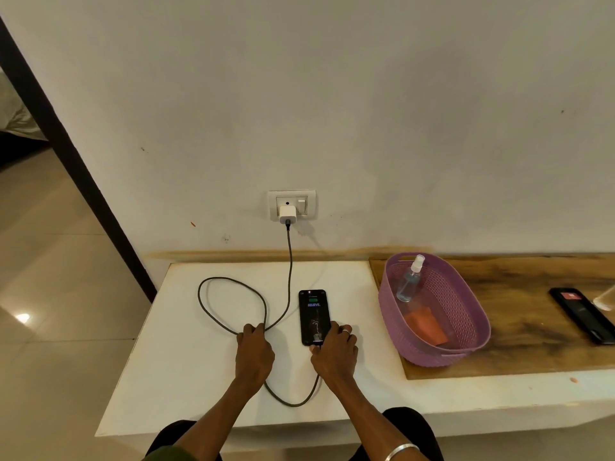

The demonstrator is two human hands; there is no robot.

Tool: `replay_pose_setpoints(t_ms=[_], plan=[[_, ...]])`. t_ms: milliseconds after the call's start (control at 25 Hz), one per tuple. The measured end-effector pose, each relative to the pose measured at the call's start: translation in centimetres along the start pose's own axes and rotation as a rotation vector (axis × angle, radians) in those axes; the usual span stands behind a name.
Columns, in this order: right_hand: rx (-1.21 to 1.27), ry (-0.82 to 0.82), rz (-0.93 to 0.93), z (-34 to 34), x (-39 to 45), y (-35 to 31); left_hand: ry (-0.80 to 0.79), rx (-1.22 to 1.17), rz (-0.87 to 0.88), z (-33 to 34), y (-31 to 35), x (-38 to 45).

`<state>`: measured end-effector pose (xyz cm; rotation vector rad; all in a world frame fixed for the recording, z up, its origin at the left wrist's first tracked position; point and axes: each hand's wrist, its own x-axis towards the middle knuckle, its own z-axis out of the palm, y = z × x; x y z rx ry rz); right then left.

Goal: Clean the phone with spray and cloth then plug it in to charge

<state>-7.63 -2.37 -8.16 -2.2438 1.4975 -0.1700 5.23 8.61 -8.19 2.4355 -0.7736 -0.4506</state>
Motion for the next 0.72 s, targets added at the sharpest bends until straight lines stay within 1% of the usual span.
replay_pose_setpoints(t_ms=[480, 600, 720], plan=[[-0.017, -0.041, -0.015, -0.5, 2.5, -0.3, 0.006, 0.041, 0.055, -0.6, 0.4, 0.9], [-0.030, -0.048, -0.017, -1.2, 2.3, -0.5, -0.002, 0.026, 0.062, -1.2, 0.8, 0.8], [-0.023, -0.044, -0.036, -1.3, 2.2, -0.4, 0.025, -0.007, 0.063, -1.2, 0.8, 0.6]])
